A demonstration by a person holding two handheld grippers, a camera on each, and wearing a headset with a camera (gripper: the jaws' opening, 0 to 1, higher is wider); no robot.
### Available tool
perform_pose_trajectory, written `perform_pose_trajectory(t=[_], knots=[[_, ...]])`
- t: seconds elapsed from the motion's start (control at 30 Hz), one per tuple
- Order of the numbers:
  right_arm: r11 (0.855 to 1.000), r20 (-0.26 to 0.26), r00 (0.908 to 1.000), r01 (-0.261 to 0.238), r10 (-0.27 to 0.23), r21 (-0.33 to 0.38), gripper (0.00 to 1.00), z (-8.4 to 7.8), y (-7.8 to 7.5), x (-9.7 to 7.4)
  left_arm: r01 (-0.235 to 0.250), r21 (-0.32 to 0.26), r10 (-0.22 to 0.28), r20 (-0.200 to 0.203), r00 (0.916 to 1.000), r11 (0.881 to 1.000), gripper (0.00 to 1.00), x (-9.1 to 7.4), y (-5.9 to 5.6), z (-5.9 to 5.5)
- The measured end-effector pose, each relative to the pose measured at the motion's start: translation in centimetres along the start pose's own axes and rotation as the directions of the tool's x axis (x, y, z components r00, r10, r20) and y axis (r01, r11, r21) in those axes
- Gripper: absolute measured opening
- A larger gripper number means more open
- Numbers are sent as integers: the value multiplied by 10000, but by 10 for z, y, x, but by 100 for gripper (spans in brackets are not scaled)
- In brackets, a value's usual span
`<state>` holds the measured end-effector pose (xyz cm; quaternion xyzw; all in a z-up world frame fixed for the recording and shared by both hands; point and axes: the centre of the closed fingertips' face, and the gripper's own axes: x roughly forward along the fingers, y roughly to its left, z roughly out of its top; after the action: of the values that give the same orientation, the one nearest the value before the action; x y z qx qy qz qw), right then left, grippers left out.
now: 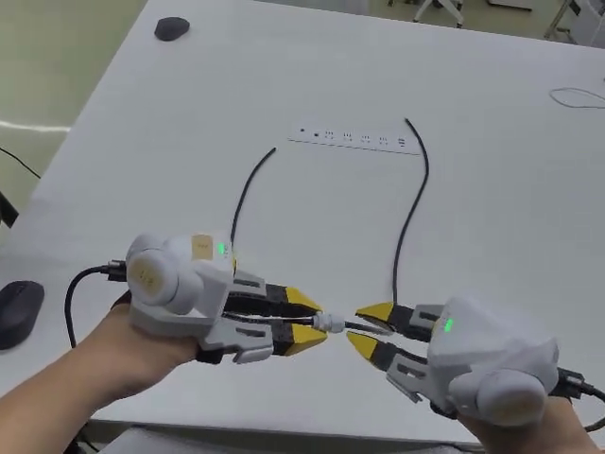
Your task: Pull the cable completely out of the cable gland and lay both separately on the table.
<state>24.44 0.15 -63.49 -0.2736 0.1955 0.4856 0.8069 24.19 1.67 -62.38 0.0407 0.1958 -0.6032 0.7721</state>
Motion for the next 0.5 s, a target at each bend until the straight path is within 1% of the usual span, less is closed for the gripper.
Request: perform_pose_trajectory(t=[0.07, 0.17, 0.33, 0.43, 0.47, 0.5], knots=[[9999, 55, 9999, 156, -155, -52, 5, 2, -2, 1, 7, -44, -7, 22, 10000, 10000, 15, 0, 0, 2], [9999, 88, 9999, 143, -143, -52, 3, 3, -1, 2, -48, -136, 49, 48, 10000, 9999, 15, 0, 2, 2], [9992, 30, 9997, 253, -253, -296, 2, 2, -1, 4, -95, -160, 96, 35, 9999, 9998, 15, 0, 2, 1], [9983, -45, 9996, 262, -265, -516, 2, 1, -1, 5, -114, -200, 115, 24, 9999, 9997, 15, 1, 2, 1], [9961, -51, 9993, 361, -367, -802, 1, 1, -2, 5, -132, -230, 133, 36, 9999, 9996, 15, 1, 2, 1], [9965, -46, 9993, 369, -373, -753, 1, 2, -2, 5, -142, -257, 144, 57, 9999, 9996, 15, 1, 3, 1]])
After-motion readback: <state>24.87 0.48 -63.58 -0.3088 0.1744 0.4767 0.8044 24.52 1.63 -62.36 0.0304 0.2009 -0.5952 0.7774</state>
